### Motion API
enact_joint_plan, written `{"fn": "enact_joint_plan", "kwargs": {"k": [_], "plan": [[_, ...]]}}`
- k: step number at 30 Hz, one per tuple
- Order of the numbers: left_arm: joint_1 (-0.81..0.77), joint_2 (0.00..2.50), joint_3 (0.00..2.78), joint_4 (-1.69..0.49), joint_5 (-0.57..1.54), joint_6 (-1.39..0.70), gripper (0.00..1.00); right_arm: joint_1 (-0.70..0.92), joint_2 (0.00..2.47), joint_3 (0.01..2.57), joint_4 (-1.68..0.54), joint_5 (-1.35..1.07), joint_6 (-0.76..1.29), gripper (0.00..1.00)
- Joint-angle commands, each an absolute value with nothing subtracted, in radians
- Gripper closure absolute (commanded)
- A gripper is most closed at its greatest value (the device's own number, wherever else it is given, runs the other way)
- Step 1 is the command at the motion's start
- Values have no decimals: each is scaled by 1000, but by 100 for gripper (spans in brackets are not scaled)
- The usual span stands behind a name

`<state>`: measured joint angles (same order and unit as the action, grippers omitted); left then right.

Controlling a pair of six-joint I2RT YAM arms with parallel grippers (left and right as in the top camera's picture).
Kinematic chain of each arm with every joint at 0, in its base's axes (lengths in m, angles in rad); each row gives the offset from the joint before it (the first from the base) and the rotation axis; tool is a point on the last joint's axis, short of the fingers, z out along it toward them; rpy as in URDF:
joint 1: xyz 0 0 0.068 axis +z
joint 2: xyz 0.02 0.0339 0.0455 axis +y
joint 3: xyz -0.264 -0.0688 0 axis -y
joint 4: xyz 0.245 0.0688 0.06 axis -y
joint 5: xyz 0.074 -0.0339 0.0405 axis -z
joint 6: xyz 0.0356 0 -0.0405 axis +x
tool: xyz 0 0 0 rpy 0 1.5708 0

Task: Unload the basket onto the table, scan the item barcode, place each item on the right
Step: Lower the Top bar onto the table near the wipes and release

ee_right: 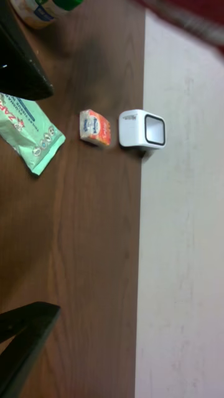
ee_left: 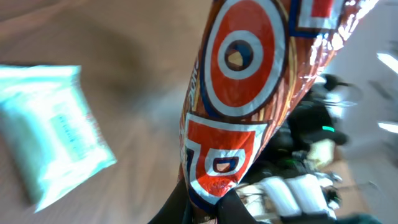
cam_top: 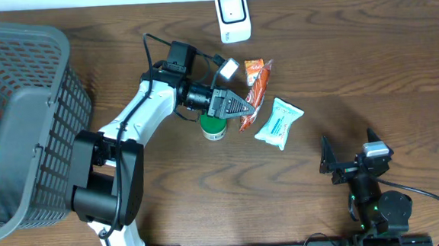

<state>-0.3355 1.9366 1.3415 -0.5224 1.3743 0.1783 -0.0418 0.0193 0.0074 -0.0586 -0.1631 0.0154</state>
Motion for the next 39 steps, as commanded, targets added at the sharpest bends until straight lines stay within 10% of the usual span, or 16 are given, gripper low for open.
{"fn": "enact_joint_plan", "kwargs": {"k": [1,15,39], "plan": [[-355,1943,1343,-521,1155,61,93,-36,32,6,-63,-163,30,1],[-620,1943,1343,-480,485,-182,92,-36,52,6,-63,-162,89,1],[-651,1944,1265,-478,620,-484,92,-36,53,6,-63,-162,101,1]]}}
